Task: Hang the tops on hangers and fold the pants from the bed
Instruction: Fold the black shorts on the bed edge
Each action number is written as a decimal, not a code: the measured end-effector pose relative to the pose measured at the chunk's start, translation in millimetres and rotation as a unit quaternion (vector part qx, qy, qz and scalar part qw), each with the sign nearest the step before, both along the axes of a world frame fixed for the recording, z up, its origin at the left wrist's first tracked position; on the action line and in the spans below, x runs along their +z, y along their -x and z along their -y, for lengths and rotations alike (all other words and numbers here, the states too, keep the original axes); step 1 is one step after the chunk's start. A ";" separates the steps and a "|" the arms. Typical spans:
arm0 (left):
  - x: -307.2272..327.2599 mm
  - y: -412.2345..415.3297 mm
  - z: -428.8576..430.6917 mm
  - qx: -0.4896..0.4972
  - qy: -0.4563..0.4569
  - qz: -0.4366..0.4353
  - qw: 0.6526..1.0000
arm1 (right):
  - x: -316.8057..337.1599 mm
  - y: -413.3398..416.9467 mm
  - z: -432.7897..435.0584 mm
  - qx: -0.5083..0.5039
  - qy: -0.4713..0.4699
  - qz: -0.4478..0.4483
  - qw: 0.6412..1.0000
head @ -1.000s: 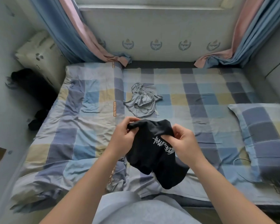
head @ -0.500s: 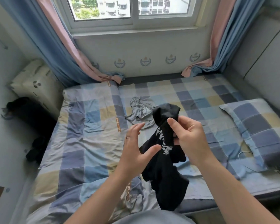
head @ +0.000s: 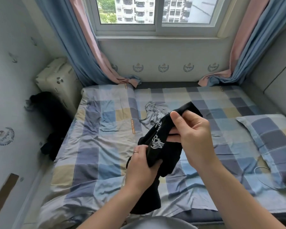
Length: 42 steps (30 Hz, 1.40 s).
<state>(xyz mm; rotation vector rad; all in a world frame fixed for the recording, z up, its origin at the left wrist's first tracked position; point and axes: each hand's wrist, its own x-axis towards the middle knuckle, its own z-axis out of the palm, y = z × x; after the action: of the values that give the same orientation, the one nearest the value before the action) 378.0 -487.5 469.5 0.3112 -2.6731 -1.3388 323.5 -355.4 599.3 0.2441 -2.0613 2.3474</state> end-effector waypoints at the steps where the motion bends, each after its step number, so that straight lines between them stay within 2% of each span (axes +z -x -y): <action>1: -1.6 -2.7 3.9 0.023 0.003 0.010 1.000 | 3.7 -1.4 3.9 0.005 0.004 -0.004 1.000; 4: -4.1 -8.9 19.6 0.085 -0.035 0.038 0.995 | 11.5 -2.4 12.0 0.014 0.019 -0.018 1.000; 7: -9.3 -13.3 33.9 0.105 -0.059 0.049 0.992 | 12.0 -2.1 17.6 0.020 0.018 -0.021 0.999; 14: 15.8 -12.0 46.9 0.051 -0.204 0.034 0.977 | 1.0 12.0 10.8 -0.006 0.019 0.041 0.999; 19: 49.3 -14.5 43.8 0.083 -0.359 0.050 0.928 | -12.6 5.1 -5.5 0.017 -0.043 0.083 0.995; 22: 66.9 -16.3 39.7 0.072 -0.422 0.072 0.901 | -21.5 -11.0 -15.3 0.032 -0.091 0.043 0.994; 26: 85.1 -14.7 33.4 0.076 -0.470 0.075 0.876 | -41.8 -40.1 -19.9 0.119 -0.165 0.004 0.979; 29: 92.1 -11.9 29.0 0.059 -0.488 0.080 0.867 | -62.0 -56.9 -16.9 0.179 -0.264 0.030 0.947; 32: 96.0 -8.5 25.9 0.044 -0.492 0.092 0.864 | -82.3 -58.2 -12.5 0.154 -0.362 0.038 0.918; 35: 96.1 2.4 27.3 0.056 -0.479 0.103 0.870 | -90.3 -48.6 -16.9 0.120 -0.354 0.061 0.926; 38: 95.1 18.2 35.6 0.067 -0.459 0.102 0.880 | -93.1 -37.9 -21.6 0.126 -0.335 0.063 0.932; 40: 93.5 25.8 42.4 0.053 -0.461 0.109 0.879 | -92.0 -29.7 -23.9 0.109 -0.293 0.097 0.945; 42: 85.8 28.6 46.7 0.026 -0.412 0.125 0.902 | -89.2 -18.8 -27.0 0.072 -0.233 0.133 0.961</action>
<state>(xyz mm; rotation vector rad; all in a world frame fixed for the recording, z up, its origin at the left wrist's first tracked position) 349.4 -534.2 555.3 0.6641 -2.0645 -2.4921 342.3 -328.4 510.1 0.0815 -2.8010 2.0183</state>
